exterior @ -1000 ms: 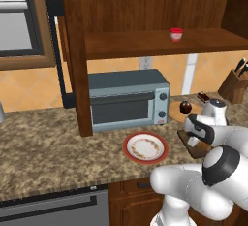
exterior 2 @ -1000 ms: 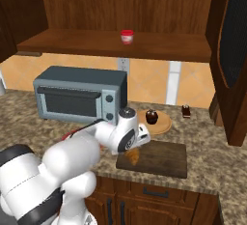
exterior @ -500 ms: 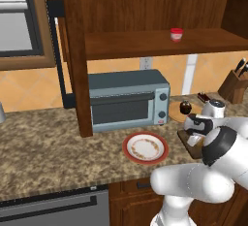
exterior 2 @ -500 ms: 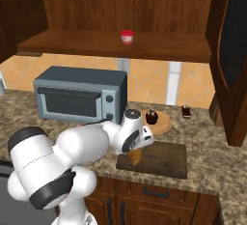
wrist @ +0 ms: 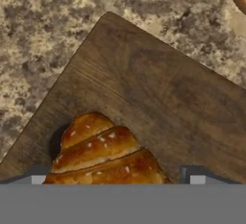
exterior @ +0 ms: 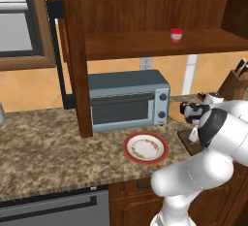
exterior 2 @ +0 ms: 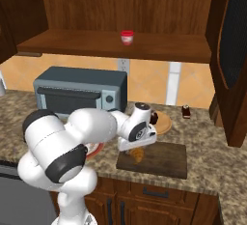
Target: From the different types of pastries on the counter, select a croissant and place it on the cutting board. Then retrieve a jar of jam from the cabinet and place it alongside the croissant on the cutting board.
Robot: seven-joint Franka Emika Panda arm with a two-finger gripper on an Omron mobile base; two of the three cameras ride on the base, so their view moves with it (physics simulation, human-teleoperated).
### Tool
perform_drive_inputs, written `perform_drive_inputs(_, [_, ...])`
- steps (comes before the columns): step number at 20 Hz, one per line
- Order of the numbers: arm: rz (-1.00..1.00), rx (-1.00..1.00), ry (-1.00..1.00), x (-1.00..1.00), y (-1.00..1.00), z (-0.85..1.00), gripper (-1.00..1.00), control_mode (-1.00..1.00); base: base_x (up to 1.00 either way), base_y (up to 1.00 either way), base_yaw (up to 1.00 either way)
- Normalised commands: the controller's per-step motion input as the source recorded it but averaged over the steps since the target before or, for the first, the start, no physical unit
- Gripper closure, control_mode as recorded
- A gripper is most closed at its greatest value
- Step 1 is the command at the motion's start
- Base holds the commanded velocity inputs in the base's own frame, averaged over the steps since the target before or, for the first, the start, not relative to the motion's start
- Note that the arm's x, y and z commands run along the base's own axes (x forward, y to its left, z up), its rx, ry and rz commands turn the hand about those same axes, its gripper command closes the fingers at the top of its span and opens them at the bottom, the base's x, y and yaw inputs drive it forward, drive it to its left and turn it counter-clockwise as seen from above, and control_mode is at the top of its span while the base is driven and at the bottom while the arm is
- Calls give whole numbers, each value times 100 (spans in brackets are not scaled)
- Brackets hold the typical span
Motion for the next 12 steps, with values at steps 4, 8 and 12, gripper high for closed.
perform_drive_inputs(4, [0,-5,-5,0,0,-22,-100,-100,0,0,0])
perform_drive_inputs(8, [-2,-8,-15,-1,0,0,-100,-100,0,0,0])
perform_drive_inputs(12, [-1,-8,-14,0,0,0,-100,-100,0,0,0])
